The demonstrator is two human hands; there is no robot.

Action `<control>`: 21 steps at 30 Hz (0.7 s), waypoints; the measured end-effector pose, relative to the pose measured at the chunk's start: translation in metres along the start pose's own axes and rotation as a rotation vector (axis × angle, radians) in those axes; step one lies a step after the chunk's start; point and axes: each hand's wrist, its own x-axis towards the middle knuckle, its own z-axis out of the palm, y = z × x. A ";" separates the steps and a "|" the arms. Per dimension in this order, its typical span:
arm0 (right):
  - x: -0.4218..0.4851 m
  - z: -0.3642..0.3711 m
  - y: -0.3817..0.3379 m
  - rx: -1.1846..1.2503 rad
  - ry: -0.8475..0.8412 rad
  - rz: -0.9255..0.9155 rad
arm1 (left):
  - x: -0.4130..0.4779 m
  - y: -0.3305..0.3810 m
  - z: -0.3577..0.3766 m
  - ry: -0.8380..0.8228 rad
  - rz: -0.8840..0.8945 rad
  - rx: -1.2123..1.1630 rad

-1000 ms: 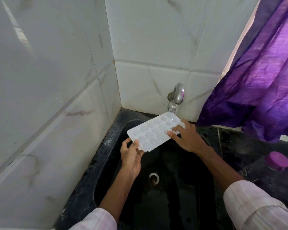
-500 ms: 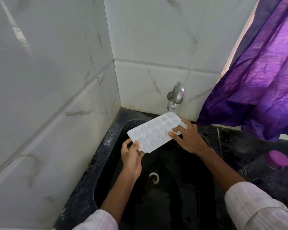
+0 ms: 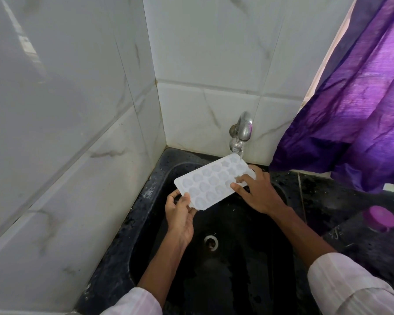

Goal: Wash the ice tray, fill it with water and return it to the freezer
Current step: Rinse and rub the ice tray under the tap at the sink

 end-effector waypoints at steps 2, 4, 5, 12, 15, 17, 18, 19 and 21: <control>-0.001 0.001 0.001 -0.017 -0.011 -0.001 | 0.000 0.000 0.001 0.003 -0.003 -0.002; -0.001 0.002 0.003 -0.019 -0.010 -0.023 | 0.000 0.001 0.002 0.008 -0.001 -0.006; -0.001 0.002 0.004 -0.017 -0.005 -0.036 | 0.000 0.001 0.002 0.009 0.003 -0.005; 0.002 0.001 0.009 -0.034 -0.009 -0.045 | 0.000 0.000 0.000 0.013 -0.008 0.003; 0.001 0.002 0.008 -0.065 -0.014 -0.012 | -0.001 -0.002 -0.001 0.010 -0.013 0.010; -0.001 0.005 0.008 -0.085 -0.024 -0.017 | -0.001 -0.002 -0.002 0.010 -0.009 0.016; -0.002 0.006 0.008 -0.092 -0.033 -0.026 | -0.001 -0.001 -0.003 0.010 -0.005 0.019; -0.003 0.008 0.009 -0.103 -0.044 -0.039 | -0.001 -0.001 -0.003 0.012 -0.001 0.021; -0.005 0.009 0.010 -0.112 -0.067 -0.063 | 0.000 0.000 -0.004 0.015 0.005 0.022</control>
